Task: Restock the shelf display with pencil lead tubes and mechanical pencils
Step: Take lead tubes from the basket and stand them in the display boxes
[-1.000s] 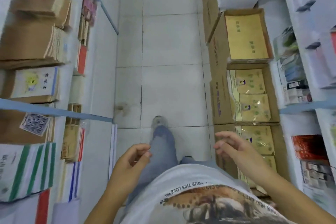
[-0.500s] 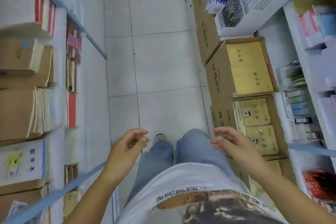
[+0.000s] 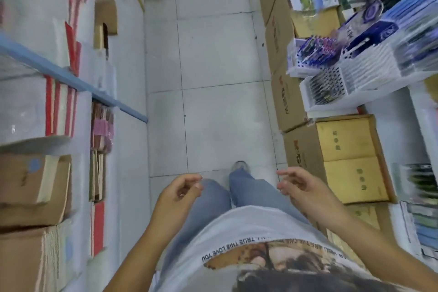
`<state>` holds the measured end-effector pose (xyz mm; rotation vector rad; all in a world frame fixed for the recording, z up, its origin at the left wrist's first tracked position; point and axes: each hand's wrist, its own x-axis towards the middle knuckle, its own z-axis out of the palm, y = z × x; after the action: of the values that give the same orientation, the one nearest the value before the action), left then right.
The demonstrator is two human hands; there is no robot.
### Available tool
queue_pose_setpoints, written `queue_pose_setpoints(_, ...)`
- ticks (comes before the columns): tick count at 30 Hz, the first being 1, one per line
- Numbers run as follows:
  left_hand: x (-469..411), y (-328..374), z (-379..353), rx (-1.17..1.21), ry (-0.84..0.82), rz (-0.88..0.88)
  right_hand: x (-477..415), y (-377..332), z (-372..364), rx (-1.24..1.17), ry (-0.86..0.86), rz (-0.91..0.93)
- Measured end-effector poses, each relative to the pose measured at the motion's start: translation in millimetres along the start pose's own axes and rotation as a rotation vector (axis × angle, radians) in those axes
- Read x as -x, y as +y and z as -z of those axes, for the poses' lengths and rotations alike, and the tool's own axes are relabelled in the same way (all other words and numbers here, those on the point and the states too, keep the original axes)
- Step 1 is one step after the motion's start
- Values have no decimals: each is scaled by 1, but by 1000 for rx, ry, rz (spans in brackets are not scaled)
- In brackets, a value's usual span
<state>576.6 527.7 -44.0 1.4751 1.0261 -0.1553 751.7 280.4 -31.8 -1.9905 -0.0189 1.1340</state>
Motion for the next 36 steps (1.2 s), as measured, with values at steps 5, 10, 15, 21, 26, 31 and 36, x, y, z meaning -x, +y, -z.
queue_pose_setpoints(5, -70, 55, 35, 70, 93, 22, -90, -110, 7, 96, -110, 47)
queue_pose_setpoints(10, -177, 109, 82, 105, 164, 17, -193, -210, -3, 101, -114, 76)
queue_pose_setpoints(15, -287, 199, 121, 53, 77, -21, -270, -299, 5, 31, -55, 48)
queue_pose_setpoints(21, -413, 321, 137, -37, -69, -88, -347, -363, 35, -124, 67, -43)
queue_pose_setpoints(26, -527, 406, 131, -23, -48, -98, -454, -422, 70, -144, 99, -116)
queue_pose_setpoints(31, -609, 486, 140, 58, 39, -46, -563, -541, 114, -94, 13, -60)
queue_pose_setpoints(36, -675, 542, 172, 119, 159, 9, -662, -673, 131, -9, -77, 27)
